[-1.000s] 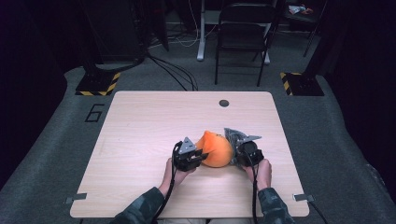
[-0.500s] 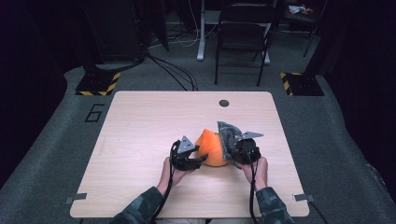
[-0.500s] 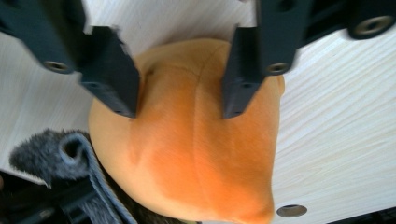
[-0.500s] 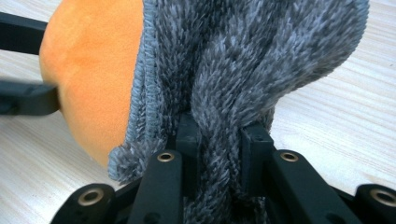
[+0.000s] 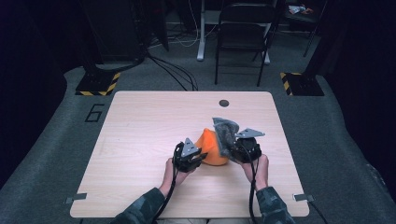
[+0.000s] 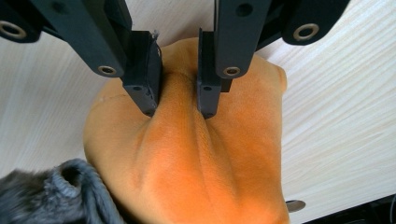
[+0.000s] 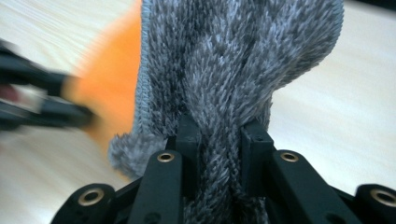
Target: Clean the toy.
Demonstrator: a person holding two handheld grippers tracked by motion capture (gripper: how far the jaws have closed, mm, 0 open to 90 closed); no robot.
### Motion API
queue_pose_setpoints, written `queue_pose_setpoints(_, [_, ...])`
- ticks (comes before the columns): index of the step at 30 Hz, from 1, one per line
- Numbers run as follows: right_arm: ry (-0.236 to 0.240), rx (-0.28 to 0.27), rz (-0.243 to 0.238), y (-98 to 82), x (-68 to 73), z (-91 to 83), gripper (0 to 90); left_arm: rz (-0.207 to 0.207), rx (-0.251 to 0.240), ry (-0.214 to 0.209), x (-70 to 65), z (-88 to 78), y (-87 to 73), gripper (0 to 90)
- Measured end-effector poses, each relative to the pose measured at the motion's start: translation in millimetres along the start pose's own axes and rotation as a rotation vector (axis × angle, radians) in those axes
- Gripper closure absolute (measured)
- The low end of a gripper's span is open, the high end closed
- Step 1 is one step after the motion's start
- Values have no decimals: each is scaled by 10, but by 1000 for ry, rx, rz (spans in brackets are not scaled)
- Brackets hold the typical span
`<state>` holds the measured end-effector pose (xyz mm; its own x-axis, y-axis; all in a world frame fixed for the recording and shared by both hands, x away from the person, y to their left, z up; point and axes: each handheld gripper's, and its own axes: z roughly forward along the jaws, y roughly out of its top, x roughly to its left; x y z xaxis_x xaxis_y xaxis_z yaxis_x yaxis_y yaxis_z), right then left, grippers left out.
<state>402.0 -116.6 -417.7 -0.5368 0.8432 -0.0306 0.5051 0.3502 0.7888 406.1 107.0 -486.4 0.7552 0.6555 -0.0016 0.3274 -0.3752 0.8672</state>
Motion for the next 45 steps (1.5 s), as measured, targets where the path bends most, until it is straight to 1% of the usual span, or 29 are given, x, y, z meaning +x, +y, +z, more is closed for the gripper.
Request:
queue_pose_setpoints(1, [12,-13,-13,36,58,-18,732,2,1,-6,-9,0,5,732])
queue_pose_setpoints(2, [26,-20,-26,74,139,-30,732,9,-3,-1,-17,1,7,731])
queue_pose_setpoints(3, [40,-17,-46,97,210,-18,731,13,3,-4,-25,-2,9,729])
queue_pose_setpoints(4, [39,1,-73,103,267,20,730,7,1,-6,-28,2,5,728])
queue_pose_setpoints(5, [33,31,-100,86,304,76,730,13,10,-10,-17,4,-1,728])
queue_pose_setpoints(6, [24,46,-97,55,327,146,730,19,20,-14,-3,15,-12,728])
queue_pose_setpoints(7, [21,59,-97,13,317,198,732,9,18,-20,6,29,-29,728])
queue_pose_setpoints(8, [5,67,-85,-22,314,227,732,-4,13,-24,11,39,-40,728])
queue_pose_setpoints(9, [8,67,-95,-42,285,239,732,-4,16,-31,10,40,-39,729])
queue_pose_setpoints(11, [18,75,-71,-45,241,223,732,5,17,-29,4,37,-35,728])
queue_pose_setpoints(15, [22,85,-74,-65,182,223,731,6,17,-34,12,36,-35,728])
queue_pose_setpoints(16, [20,84,-63,-69,179,227,731,10,17,-33,18,36,-33,728])
queue_pose_setpoints(18, [23,90,-61,-73,151,223,731,7,20,-44,30,36,-31,728])
queue_pose_setpoints(19, [21,91,-57,-76,136,223,731,-3,15,-42,27,40,-33,728])
queue_pose_setpoints(20, [22,92,-57,-83,116,222,730,1,18,-46,34,38,-30,728])
queue_pose_setpoints(21, [20,94,-45,-91,100,223,731,-1,16,-47,34,39,-30,728])
queue_pose_setpoints(22, [23,94,-44,-101,69,225,731,-2,16,-48,35,39,-28,728])
queue_pose_setpoints(23, [26,100,-23,-111,50,220,731,-3,14,-46,35,39,-29,728])
queue_pose_setpoints(25, [24,100,-26,-129,-5,228,732,-9,19,-52,42,35,-29,728])
queue_pose_setpoints(28, [14,110,-7,-173,-43,234,731,-4,17,-52,50,40,-19,728])
queue_pose_setpoints(29, [9,107,-9,-185,-64,241,730,-7,16,-50,49,42,-17,727])
queue_pose_setpoints(32, [9,122,8,-239,-131,244,723,-12,14,-61,56,43,-18,725])
queue_pose_setpoints(35, [53,103,54,-327,-237,267,715,-22,13,-66,54,42,-22,725])
queue_pose_setpoints(37, [66,94,64,-364,-281,280,706,-16,14,-66,53,45,-19,725])
queue_pose_setpoints(40, [47,104,60,-379,-288,297,694,-16,10,-67,54,51,-16,725])
queue_pose_setpoints(41, [35,111,49,-384,-301,305,694,-16,10,-68,58,53,-17,725])
queue_pose_setpoints(42, [20,128,66,-393,-297,307,696,-17,8,-69,62,54,-18,725])
queue_pose_setpoints(44, [-25,157,46,-428,-319,341,708,-23,9,-70,65,55,-22,726])
queue_pose_setpoints(45, [-33,174,57,-453,-338,360,712,-23,12,-70,71,51,-23,726])
